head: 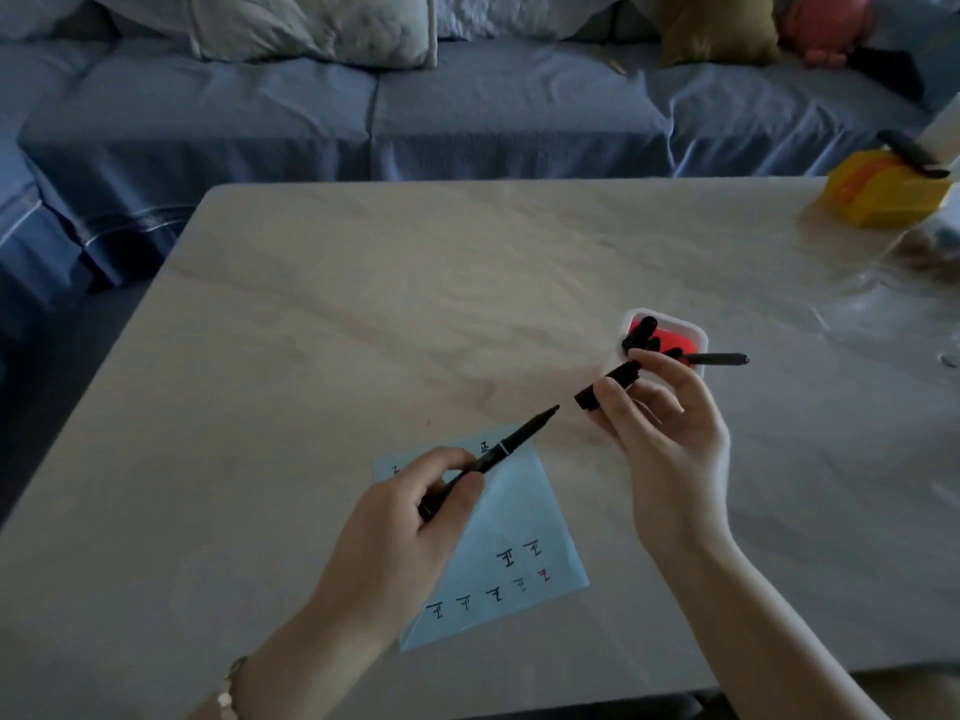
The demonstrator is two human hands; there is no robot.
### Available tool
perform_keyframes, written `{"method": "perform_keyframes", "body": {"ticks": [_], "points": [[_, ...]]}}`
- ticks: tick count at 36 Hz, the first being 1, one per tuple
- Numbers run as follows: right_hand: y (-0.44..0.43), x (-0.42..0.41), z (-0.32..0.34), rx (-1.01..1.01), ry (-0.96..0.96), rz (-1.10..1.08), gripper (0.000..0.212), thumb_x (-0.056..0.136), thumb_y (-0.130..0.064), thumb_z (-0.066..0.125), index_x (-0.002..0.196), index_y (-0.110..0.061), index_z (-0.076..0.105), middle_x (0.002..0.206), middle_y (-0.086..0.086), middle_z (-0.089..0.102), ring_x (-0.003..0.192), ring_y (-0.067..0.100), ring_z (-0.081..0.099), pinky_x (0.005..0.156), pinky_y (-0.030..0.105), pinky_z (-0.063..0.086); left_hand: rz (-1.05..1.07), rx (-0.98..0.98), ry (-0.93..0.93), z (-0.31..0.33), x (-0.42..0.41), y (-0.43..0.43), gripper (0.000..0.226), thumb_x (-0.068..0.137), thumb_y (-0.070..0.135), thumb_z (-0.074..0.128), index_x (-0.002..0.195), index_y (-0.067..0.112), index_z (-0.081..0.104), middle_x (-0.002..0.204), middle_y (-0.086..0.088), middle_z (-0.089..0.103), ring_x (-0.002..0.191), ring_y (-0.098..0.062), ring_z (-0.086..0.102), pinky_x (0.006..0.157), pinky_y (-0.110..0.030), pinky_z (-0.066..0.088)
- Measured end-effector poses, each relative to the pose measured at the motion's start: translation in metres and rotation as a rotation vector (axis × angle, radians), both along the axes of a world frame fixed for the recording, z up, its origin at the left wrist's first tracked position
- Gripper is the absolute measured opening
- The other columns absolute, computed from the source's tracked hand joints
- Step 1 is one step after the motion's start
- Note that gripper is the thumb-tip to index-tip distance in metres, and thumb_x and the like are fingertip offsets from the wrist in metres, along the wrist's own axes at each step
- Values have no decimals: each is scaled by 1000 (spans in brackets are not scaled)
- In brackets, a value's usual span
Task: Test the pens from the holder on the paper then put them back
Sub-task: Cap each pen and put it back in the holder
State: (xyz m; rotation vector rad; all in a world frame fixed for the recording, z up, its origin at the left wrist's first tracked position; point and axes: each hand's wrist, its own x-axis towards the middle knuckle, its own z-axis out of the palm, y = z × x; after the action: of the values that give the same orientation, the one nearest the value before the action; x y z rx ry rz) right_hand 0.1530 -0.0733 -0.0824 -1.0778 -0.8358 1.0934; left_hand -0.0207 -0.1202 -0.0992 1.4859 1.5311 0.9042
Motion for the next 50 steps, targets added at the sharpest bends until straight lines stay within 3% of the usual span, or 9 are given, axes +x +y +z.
{"method": "perform_keyframes", "body": {"ticks": [12, 20, 25, 31, 35, 40, 43, 47, 50], "points": [[-4, -6, -4, -10, -11, 49, 24, 79, 3, 63, 92, -17, 62, 67, 0, 60, 69, 12, 66, 69, 20, 55, -17, 30, 52, 2, 2, -3, 15, 89, 33, 53, 90, 48, 54, 52, 3, 46, 44, -8, 35, 47, -27, 29], [-14, -14, -10, -65, 1, 103, 16, 69, -13, 69, 84, -16, 64, 70, 1, 70, 73, 17, 67, 75, 30, 58, -48, 92, 131, 7, 8, -3, 9, 91, 32, 51, 86, 36, 58, 64, -2, 62, 47, -12, 49, 48, -31, 35], [-12, -21, -5, -75, 128, 117, 20, 63, -16, 67, 83, -16, 64, 69, 3, 72, 68, 14, 69, 76, 30, 58, -35, 34, 9, 9, 15, 3, 14, 91, 30, 49, 87, 35, 62, 63, -16, 56, 53, -29, 43, 51, -33, 30], [-10, -23, 0, -72, 148, 156, 20, 61, -15, 66, 81, -17, 65, 68, 5, 72, 70, 18, 67, 74, 31, 56, -69, -135, -165, 11, 12, 9, 26, 93, 18, 49, 74, 28, 65, 50, 7, 38, 50, -13, 30, 45, -20, 24], [-10, -26, 0, -70, 187, 133, 16, 75, 2, 64, 79, -14, 60, 62, 3, 70, 64, 15, 66, 69, 28, 56, -67, 3, -27, 9, 8, 10, 26, 92, 25, 49, 78, 41, 64, 52, 7, 44, 49, -10, 37, 48, -20, 28], [-6, -29, -10, -164, 198, 50, 15, 79, 0, 64, 77, -12, 58, 60, 1, 67, 61, 16, 62, 60, 22, 53, -36, 348, 457, 3, 7, 13, 27, 86, 37, 41, 85, 25, 65, 59, 6, 56, 53, -10, 50, 48, -23, 36], [0, -27, -13, -219, 266, 86, 14, 79, 1, 64, 78, -11, 57, 62, 2, 68, 60, 14, 62, 56, 19, 53, -3, 404, 489, -2, 4, 19, 28, 86, 32, 46, 97, 21, 69, 64, 6, 61, 58, -11, 55, 53, -24, 39], [6, -16, -3, -139, 73, 136, 17, 77, 1, 67, 77, -13, 58, 68, 5, 69, 63, 13, 66, 61, 20, 55, -79, 230, 222, 3, 4, 27, 17, 90, 23, 57, 91, 36, 68, 74, 9, 67, 69, -6, 59, 57, -18, 44], [10, -3, 14, 67, -105, 64, 21, 74, 4, 70, 80, -14, 61, 63, -4, 70, 61, 7, 67, 59, 17, 54, -141, 127, 208, 3, 13, 36, 13, 90, 31, 54, 95, 38, 63, 78, 14, 65, 72, 5, 59, 59, -8, 42]]}}
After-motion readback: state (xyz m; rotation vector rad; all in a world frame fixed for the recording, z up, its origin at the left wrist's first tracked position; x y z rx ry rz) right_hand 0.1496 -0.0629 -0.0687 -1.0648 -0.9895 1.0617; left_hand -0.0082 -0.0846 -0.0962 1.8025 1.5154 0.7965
